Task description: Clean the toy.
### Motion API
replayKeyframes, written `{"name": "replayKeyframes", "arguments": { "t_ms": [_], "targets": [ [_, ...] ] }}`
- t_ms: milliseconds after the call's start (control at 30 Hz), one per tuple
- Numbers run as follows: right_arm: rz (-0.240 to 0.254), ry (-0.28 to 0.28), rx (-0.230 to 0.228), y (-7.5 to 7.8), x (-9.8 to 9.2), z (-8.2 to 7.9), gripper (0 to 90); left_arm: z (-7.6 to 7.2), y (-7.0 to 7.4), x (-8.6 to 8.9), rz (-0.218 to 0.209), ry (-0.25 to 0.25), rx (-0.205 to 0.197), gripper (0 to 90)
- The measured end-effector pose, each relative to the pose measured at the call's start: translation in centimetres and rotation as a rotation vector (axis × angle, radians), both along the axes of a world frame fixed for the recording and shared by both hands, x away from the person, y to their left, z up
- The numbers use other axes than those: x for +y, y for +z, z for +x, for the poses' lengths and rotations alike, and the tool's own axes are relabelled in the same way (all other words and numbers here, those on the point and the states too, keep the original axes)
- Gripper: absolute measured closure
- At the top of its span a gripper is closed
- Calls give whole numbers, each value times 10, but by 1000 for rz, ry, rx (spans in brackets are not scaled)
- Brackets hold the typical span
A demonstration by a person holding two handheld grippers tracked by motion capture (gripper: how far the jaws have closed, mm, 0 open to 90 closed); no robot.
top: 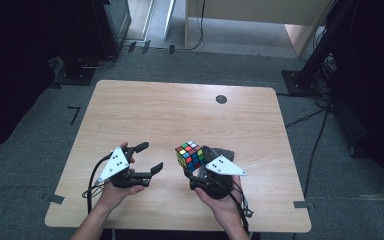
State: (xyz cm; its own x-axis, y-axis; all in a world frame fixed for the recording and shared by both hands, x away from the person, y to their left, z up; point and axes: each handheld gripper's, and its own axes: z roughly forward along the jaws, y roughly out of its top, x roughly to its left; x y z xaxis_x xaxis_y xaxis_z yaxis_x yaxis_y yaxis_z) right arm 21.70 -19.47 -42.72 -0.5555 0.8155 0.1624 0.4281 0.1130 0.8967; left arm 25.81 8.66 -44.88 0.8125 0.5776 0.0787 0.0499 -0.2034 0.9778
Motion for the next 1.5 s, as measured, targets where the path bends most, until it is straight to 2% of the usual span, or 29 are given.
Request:
{"name": "replayKeyframes", "arguments": {
  "t_ms": [133,200,267,467,700,800,867,933,1000,1067,1133,1233,1333,1400,1500],
  "targets": [
    [23,51,27,8,-3,0,346,-9,-7,-15,144,-12,-96,172],
    [34,77,42,11,-4,0,346,-14,-11,-24,227,-8,-157,172],
    [42,100,61,13,-3,0,346,-18,-13,-30,269,-12,-194,173],
    [39,169,142,13,4,2,345,-24,-17,-37,313,2,-273,175],
    [11,194,220,10,11,4,345,-32,-19,-45,347,-15,-349,182],
    [-1,211,248,8,14,4,344,-36,-21,-49,371,-22,-379,238],
    [-7,218,261,7,16,5,344,-38,-23,-51,383,-25,-393,317],
    [-8,211,268,6,16,5,342,-38,-25,-51,372,-23,-383,331],
    [14,210,261,6,14,5,337,-37,-24,-49,348,-27,-351,336],
    [34,209,243,8,12,4,273,-34,-24,-47,333,-20,-320,337],
    [62,203,226,12,8,4,209,-31,-23,-42,303,-19,-271,338],
    [88,152,165,18,-5,5,169,-23,-20,-34,232,-18,-180,338],
    [103,61,124,20,-20,7,160,-15,-18,-25,167,-31,-102,338],
    [44,-20,103,16,-28,11,161,-10,-16,-19,126,-41,-50,337],
    [-30,-120,127,-1,-38,20,163,-6,-13,-11,61,-45,-8,337]
  ]
}}
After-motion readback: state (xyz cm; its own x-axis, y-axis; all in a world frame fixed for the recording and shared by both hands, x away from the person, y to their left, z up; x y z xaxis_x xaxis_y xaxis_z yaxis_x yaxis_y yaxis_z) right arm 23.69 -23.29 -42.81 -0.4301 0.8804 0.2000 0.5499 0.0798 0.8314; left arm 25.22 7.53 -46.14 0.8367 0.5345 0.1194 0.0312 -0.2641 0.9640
